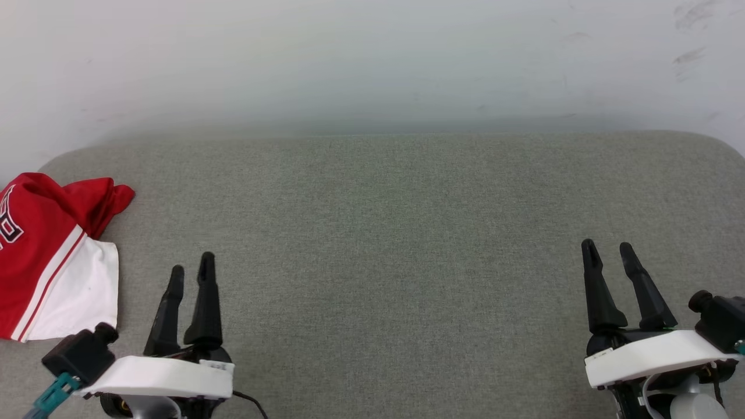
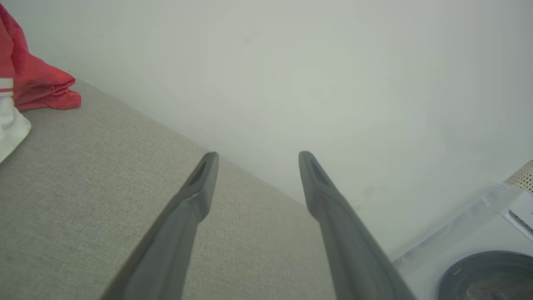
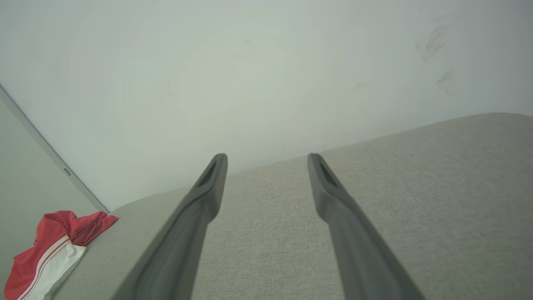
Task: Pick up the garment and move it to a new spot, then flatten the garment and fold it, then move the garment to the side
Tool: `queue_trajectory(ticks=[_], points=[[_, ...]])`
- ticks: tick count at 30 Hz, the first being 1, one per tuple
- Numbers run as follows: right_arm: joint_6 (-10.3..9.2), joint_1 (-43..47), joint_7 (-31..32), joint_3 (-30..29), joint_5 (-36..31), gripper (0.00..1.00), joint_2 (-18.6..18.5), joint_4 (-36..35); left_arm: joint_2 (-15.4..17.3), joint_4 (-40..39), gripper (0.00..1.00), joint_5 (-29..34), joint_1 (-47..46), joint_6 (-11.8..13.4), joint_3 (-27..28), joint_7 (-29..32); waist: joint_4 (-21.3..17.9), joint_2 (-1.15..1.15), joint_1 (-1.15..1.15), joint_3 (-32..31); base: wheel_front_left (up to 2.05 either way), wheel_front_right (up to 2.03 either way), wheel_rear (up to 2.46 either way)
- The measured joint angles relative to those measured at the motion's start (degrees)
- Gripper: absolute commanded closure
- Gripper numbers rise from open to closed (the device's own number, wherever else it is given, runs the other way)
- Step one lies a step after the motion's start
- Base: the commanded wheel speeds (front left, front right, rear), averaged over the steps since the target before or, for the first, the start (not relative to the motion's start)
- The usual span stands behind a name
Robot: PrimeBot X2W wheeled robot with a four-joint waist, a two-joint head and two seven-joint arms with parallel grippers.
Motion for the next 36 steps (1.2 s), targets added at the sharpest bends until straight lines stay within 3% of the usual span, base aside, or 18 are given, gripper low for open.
queue_trajectory(ticks=[18, 36], points=[[0.0, 0.2, -2.8, 0.0, -15.2, 0.0, 0.0, 0.1, 0.1, -3.5, 0.0, 19.9, 1.1, 2.4, -7.0, -2.8, -0.2, 0.0, 0.0, 0.6, 0.0, 0.0, 0.0], [0.0, 0.2, -5.1, 0.8, -26.0, 0.0, 0.0, -1.0, 2.1, -2.6, 0.0, 30.6, 1.7, 6.4, -11.1, -5.0, -0.5, 0.0, 0.0, 0.7, 0.0, 0.0, 0.0]])
